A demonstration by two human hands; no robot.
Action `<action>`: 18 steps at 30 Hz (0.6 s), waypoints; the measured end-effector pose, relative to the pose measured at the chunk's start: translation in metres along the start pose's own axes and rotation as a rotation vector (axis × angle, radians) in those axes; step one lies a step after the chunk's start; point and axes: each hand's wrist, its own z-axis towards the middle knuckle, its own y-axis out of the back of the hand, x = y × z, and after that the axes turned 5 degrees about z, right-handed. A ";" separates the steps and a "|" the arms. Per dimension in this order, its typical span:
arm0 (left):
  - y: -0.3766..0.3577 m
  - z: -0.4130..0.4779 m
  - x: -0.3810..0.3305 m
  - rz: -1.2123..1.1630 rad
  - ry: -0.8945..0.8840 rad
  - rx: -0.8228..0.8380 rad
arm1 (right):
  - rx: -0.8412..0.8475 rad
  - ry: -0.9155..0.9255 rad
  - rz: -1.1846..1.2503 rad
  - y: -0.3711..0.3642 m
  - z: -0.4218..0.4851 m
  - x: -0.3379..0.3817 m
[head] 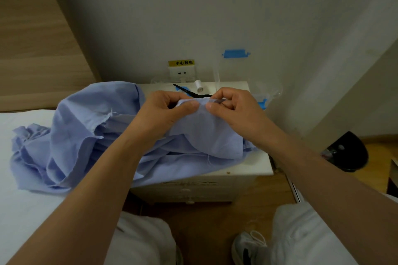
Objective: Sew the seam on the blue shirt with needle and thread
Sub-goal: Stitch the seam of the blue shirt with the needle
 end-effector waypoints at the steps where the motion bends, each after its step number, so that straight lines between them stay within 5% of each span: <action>1: 0.000 0.000 0.000 0.000 0.000 -0.001 | 0.002 0.003 -0.003 0.000 0.000 0.001; 8: 0.001 -0.002 -0.002 0.002 0.000 -0.016 | -0.022 -0.031 0.143 0.001 0.000 0.000; 18: 0.002 -0.002 -0.002 -0.063 0.017 -0.022 | -0.022 0.144 -0.029 0.005 -0.008 0.004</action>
